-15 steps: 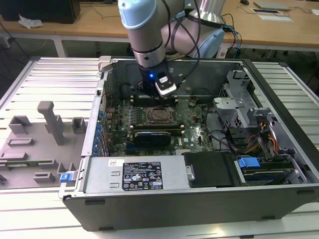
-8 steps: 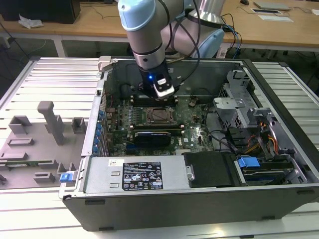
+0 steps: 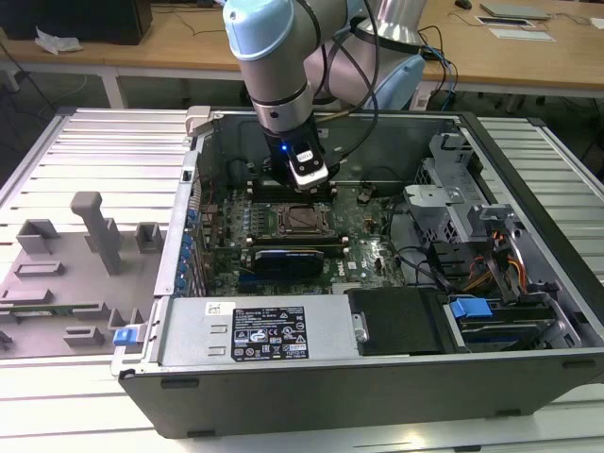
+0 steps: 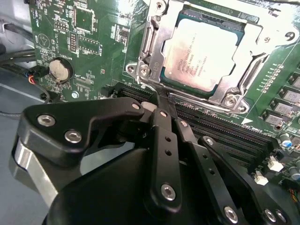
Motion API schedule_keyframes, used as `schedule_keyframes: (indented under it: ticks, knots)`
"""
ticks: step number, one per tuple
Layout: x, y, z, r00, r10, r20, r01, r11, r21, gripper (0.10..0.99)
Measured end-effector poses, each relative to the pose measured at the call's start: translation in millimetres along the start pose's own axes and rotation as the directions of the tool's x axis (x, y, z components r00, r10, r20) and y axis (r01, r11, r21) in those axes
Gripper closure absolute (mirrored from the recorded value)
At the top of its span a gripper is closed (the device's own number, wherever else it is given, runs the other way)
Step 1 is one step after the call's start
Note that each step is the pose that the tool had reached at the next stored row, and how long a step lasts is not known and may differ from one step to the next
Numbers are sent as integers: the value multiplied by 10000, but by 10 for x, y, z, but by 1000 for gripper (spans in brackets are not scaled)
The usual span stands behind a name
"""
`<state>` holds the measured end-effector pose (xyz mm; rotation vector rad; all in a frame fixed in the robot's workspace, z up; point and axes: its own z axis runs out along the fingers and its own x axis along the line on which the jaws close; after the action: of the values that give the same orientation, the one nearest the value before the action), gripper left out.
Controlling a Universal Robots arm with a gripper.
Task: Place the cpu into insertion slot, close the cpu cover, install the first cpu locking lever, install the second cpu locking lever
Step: 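Install the first cpu locking lever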
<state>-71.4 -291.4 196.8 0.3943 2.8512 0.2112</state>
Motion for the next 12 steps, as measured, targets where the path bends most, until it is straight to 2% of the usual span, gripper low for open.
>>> schedule_keyframes:
  ticks: [3,7,12]
  knots:
    - [-6,5,-26,10000,0,-1,0,10000,1,980]
    - [-6,3,-26,10000,1,-1,-1,10000,1,980]
    - [-24,-58,-24,10000,4,-1,-4,10000,3,980]
